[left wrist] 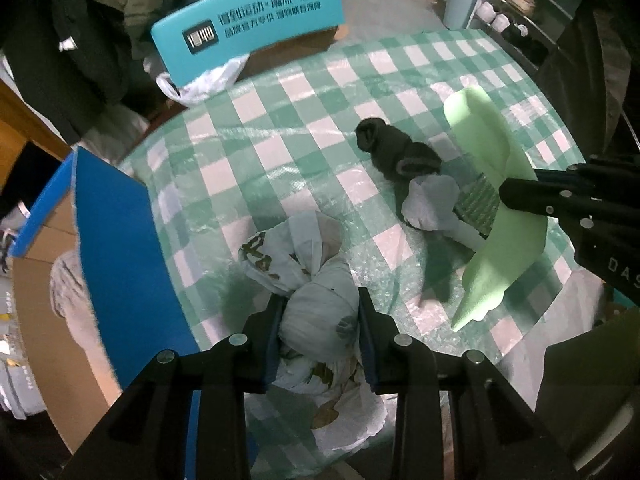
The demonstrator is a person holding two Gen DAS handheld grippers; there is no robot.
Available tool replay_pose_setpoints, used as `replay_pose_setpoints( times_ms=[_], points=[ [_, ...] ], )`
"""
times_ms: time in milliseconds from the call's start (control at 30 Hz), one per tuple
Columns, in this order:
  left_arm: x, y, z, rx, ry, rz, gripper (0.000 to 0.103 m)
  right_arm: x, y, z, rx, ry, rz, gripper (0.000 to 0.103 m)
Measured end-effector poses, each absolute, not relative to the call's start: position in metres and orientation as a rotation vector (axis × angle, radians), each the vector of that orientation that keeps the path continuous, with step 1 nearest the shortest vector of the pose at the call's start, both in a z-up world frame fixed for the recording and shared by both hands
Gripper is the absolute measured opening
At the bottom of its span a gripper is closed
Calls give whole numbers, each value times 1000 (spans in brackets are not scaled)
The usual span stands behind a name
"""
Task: Organize soft objects
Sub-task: 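Lift and carry the white bag and green cloth over the cardboard box with both tools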
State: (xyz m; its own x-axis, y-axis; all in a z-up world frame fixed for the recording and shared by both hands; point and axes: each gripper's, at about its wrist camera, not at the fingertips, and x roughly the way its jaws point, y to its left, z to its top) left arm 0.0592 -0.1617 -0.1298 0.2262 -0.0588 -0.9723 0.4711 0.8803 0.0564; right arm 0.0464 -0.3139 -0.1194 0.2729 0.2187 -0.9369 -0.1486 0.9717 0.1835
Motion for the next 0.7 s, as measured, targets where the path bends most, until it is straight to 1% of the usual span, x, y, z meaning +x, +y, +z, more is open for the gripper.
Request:
replay_pose_setpoints(
  times_ms=[700],
  points=[
    [51, -132, -84, 378, 1178, -332, 33, 42, -277, -80, -25, 1183, 300, 9]
  ],
)
